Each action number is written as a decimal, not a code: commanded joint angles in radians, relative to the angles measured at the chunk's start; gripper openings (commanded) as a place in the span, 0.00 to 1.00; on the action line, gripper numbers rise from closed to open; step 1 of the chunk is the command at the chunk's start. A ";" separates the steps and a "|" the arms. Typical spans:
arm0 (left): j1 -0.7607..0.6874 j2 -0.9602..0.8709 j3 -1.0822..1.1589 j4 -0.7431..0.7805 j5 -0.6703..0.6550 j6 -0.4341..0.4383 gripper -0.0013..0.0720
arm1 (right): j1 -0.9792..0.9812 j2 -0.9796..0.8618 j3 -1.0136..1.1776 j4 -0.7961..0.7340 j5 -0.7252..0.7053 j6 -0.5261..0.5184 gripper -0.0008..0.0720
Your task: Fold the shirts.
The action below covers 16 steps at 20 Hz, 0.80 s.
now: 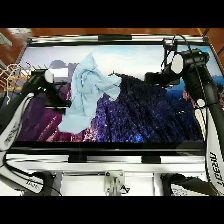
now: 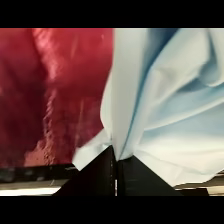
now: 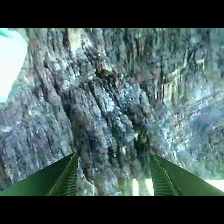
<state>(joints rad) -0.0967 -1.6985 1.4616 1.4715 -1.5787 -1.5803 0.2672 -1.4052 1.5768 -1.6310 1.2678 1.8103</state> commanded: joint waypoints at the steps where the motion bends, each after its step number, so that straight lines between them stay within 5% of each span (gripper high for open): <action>1: 0.086 0.178 -0.208 0.038 0.142 -0.079 0.09 | 0.001 0.017 0.001 0.012 0.016 -0.028 0.77; 2: 0.120 0.210 -0.209 0.006 0.179 -0.094 0.09 | 0.001 0.017 0.001 0.019 0.020 -0.031 0.77; 3: 0.148 0.229 -0.195 -0.078 0.214 -0.086 0.24 | 0.001 0.017 0.001 0.029 0.019 -0.035 0.77; 4: 0.171 0.234 -0.169 -0.193 0.243 -0.065 0.75 | 0.001 0.017 0.001 0.034 0.018 -0.035 0.77; 5: 0.182 0.232 -0.134 -0.310 0.272 -0.054 1.00 | 0.001 0.017 0.001 0.036 0.014 -0.035 0.77; 7: 0.167 0.231 -0.072 -0.505 0.371 -0.018 0.99 | 0.001 0.017 0.001 0.035 0.008 -0.035 0.77; 9: 0.105 0.214 -0.021 -0.569 0.528 -0.003 0.77 | 0.001 0.017 0.001 0.036 0.007 -0.035 0.77; 12: 0.060 0.090 0.044 -0.557 0.636 -0.130 0.77 | 0.001 0.017 0.001 0.055 0.012 -0.035 0.77; 16: 0.055 -0.077 0.132 -0.580 0.620 -0.135 0.78 | 0.001 0.017 0.001 0.061 0.012 -0.032 0.77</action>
<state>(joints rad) -0.0334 -1.6791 1.5345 0.9253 -1.0012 -1.6882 0.2672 -1.3891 1.5768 -1.5772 1.2781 1.7763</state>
